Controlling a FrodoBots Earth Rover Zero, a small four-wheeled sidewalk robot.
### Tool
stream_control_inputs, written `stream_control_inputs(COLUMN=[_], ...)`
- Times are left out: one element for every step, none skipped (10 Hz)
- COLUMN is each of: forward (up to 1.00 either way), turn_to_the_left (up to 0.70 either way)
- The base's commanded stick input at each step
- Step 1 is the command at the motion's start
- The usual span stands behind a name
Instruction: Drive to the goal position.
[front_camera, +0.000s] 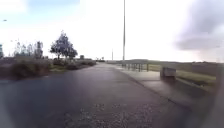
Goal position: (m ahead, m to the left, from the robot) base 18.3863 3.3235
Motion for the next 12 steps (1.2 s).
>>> stream_control_inputs(forward=[0.45,0.45,0.45,0.45,0.45,0.45,0.45,0.45,0.45,0.45,0.45,0.45], turn_to_the_left=[0.00,0.00,0.00,0.00,0.00,0.00,0.00,0.00,0.00,0.00,0.00,0.00])
